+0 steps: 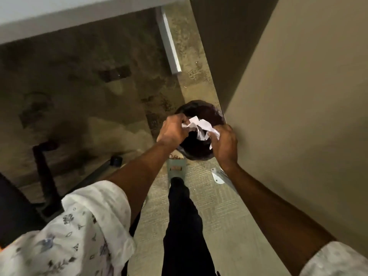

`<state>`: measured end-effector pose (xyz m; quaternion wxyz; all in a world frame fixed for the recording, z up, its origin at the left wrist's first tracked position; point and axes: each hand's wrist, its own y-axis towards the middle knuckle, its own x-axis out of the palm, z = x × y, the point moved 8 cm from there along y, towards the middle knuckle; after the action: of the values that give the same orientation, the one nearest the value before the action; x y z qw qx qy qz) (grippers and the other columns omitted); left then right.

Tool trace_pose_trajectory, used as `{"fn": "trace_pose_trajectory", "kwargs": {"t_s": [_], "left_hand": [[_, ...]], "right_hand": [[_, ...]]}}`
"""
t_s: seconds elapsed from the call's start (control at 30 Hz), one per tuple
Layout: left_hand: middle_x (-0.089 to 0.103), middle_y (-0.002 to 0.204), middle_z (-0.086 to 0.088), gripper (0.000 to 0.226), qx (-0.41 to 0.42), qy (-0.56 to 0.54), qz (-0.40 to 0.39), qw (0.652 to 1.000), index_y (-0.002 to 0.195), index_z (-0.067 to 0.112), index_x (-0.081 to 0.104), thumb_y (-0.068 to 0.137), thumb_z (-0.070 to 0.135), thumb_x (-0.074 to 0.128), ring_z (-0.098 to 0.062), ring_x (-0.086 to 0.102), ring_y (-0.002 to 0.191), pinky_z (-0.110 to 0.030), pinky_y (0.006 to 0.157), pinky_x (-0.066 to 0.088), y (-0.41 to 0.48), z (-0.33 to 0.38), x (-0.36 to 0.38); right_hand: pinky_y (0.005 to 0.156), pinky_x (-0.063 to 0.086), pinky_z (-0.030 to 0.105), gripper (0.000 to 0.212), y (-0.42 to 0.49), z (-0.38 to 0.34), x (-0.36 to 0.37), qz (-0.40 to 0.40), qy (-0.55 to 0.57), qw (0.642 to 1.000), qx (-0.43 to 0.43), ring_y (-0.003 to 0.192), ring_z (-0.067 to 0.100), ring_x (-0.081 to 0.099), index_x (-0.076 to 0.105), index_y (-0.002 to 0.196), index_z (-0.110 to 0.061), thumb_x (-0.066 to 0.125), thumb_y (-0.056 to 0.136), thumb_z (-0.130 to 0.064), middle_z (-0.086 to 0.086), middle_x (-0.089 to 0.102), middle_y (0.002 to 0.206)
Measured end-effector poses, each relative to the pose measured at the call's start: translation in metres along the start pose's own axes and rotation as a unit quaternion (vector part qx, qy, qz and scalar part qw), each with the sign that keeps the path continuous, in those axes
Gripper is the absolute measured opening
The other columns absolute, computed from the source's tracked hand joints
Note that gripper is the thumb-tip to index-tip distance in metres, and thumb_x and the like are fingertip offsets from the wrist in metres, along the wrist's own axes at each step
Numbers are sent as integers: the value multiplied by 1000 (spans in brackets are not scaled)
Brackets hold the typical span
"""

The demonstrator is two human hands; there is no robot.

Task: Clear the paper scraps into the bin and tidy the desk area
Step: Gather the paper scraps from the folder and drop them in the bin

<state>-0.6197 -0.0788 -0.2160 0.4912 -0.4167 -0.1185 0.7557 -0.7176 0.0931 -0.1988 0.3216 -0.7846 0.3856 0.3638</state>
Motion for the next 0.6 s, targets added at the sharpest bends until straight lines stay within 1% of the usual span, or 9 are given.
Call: {"fn": "trace_pose_trajectory", "kwargs": {"t_s": [0.1, 0.17, 0.23, 0.3, 0.37, 0.43, 0.53, 0.6], "left_hand": [[75, 106, -6, 21, -14, 21, 3, 1000, 100, 22, 75, 79, 18, 78, -26, 70, 101, -35, 87, 56, 16, -13, 21], [74, 114, -7, 27, -10, 39, -9, 999, 107, 21, 74, 81, 19, 78, -28, 68, 108, -35, 94, 54, 23, -18, 31], [71, 121, -5, 40, -9, 45, -32, 998, 117, 23, 71, 78, 24, 83, -25, 65, 114, -29, 93, 49, 28, -23, 41], [70, 123, -2, 51, -12, 31, -53, 998, 123, 21, 68, 75, 25, 86, -20, 64, 115, -25, 93, 46, 29, -28, 48], [71, 122, -4, 57, -7, 30, -56, 998, 126, 16, 65, 74, 25, 86, -22, 65, 115, -32, 99, 50, 29, -31, 51], [67, 126, -10, 63, -8, 55, -62, 997, 132, 14, 60, 75, 26, 83, -29, 63, 117, -40, 100, 51, 31, -33, 53], [61, 135, -14, 67, 4, 73, -68, 995, 141, 16, 51, 80, 25, 78, -34, 58, 125, -42, 104, 48, 27, -27, 49], [56, 140, -15, 71, 26, 93, -67, 993, 149, 18, 40, 88, 34, 72, -34, 53, 130, -44, 107, 45, 23, -21, 47]], "right_hand": [[85, 47, 34, 17, 5, 24, 26, -20, -12, 999, 43, 100, 28, 62, 71, 105, -12, 68, 88, -15, 8, 68, 107], [89, 51, 40, 21, 6, 33, 38, -27, -6, 998, 56, 103, 28, 63, 69, 106, -15, 71, 85, -15, 7, 67, 111], [96, 50, 44, 28, 9, 39, 46, -31, -2, 998, 60, 112, 27, 61, 67, 110, -15, 74, 83, -15, 7, 65, 119], [101, 48, 41, 34, 11, 41, 50, -38, -7, 997, 63, 120, 25, 57, 65, 117, -14, 72, 84, -16, 6, 62, 128], [99, 49, 40, 31, 12, 39, 50, -35, -12, 998, 57, 119, 26, 58, 64, 118, -13, 69, 88, -16, 7, 61, 128], [99, 49, 42, 30, 12, 40, 50, -39, -16, 997, 65, 120, 29, 57, 63, 119, -10, 68, 90, -13, 10, 61, 129], [104, 47, 47, 36, 9, 40, 56, -63, -26, 995, 72, 128, 32, 53, 58, 128, -7, 64, 94, -17, 15, 57, 137], [110, 41, 48, 46, 6, 38, 60, -86, -30, 993, 70, 138, 33, 44, 51, 139, -7, 59, 98, -24, 16, 48, 148]]}}
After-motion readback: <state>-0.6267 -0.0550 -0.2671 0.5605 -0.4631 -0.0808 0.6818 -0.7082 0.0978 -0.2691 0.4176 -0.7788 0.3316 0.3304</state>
